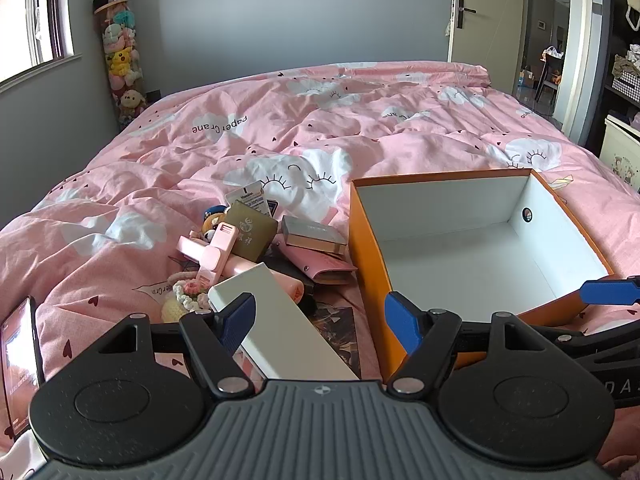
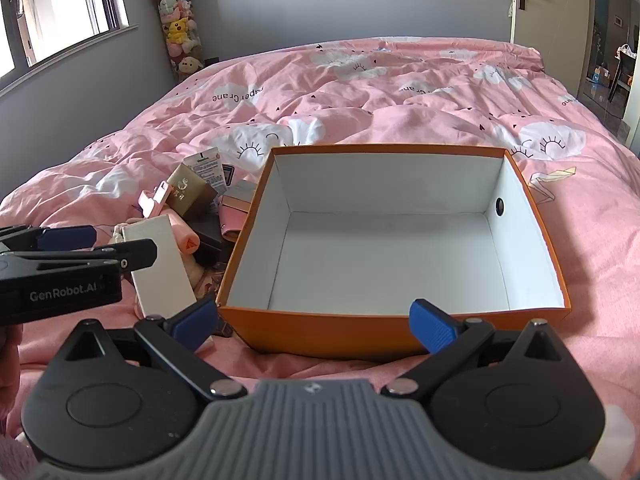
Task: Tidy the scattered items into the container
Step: 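Move the right gripper toward the white rectangular box beside the orange box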
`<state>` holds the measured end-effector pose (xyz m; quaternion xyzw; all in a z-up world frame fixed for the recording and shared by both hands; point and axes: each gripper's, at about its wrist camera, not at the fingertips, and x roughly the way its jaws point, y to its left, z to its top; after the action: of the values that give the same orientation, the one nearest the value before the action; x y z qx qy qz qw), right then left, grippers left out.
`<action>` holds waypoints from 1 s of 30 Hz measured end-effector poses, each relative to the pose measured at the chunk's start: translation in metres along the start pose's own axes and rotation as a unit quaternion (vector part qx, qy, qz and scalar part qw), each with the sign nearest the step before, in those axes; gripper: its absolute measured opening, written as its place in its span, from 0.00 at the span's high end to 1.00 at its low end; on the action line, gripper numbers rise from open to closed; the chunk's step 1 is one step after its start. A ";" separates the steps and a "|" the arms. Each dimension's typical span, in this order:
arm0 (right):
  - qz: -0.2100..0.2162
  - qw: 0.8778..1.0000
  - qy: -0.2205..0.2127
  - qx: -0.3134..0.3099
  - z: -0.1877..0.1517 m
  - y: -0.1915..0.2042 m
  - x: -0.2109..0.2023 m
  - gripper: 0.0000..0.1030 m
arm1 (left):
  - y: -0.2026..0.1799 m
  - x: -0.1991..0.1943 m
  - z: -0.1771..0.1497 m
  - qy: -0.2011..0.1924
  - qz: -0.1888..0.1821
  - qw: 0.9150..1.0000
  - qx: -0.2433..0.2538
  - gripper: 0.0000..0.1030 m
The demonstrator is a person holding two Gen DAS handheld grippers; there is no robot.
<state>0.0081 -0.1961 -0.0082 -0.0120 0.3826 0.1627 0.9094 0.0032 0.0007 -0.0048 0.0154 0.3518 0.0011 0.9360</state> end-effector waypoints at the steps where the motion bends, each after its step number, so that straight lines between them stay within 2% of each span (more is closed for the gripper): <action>1: -0.001 1.000 0.001 0.000 0.000 0.000 0.000 0.01 | 0.000 0.000 0.000 0.000 0.000 1.000 0.000 0.18; 20: -0.008 1.000 0.018 -0.001 0.002 0.000 0.009 0.01 | 0.009 0.006 0.002 0.014 -0.001 1.000 -0.008 0.18; 30: -0.039 0.998 -0.026 -0.042 0.025 -0.001 0.013 0.02 | 0.042 0.014 0.011 0.049 -0.004 0.998 -0.029 0.26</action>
<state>0.0348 -0.1898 0.0002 -0.0605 0.3508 0.1432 0.9235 0.0212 0.0423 -0.0047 -0.0132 0.3974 0.0080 0.9175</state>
